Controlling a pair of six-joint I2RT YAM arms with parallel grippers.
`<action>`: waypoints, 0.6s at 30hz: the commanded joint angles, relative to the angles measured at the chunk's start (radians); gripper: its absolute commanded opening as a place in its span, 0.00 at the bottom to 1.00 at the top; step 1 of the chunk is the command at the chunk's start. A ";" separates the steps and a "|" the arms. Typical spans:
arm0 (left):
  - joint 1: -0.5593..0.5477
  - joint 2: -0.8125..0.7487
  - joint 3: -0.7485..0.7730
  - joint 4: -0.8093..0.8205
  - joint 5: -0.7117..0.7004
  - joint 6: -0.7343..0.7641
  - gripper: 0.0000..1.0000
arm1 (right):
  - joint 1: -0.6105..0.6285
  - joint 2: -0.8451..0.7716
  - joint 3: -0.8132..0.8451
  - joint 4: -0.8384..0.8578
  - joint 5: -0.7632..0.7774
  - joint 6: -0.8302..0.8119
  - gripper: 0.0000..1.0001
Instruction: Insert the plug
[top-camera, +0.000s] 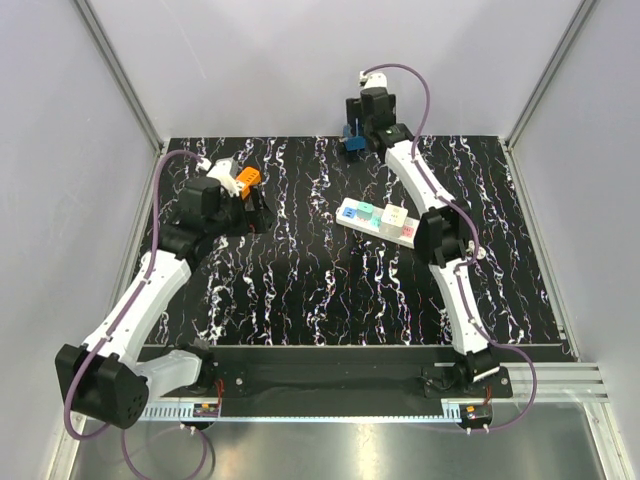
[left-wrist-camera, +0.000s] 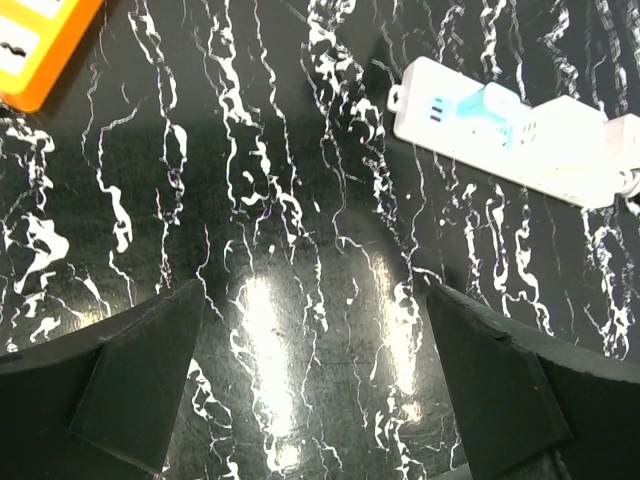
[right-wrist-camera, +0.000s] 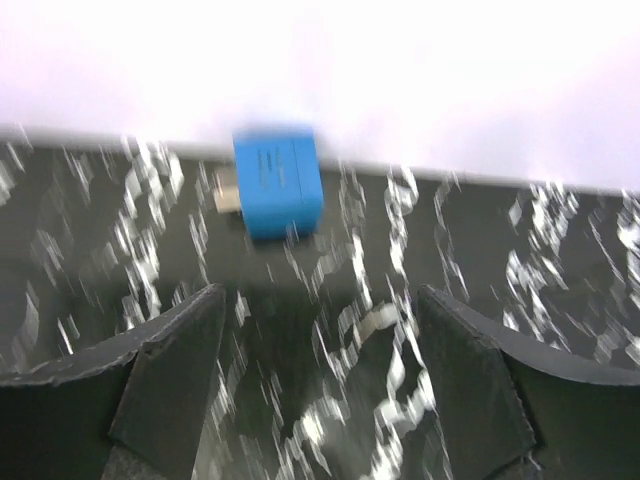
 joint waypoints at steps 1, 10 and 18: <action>0.001 0.005 -0.003 0.054 -0.002 0.003 0.99 | -0.023 0.040 0.023 0.253 -0.075 0.110 0.84; -0.011 -0.009 -0.007 0.053 -0.008 0.011 0.99 | -0.092 0.265 0.146 0.486 -0.259 0.428 0.73; -0.013 -0.013 -0.004 0.053 0.015 0.009 0.99 | -0.108 0.357 0.169 0.636 -0.230 0.457 0.76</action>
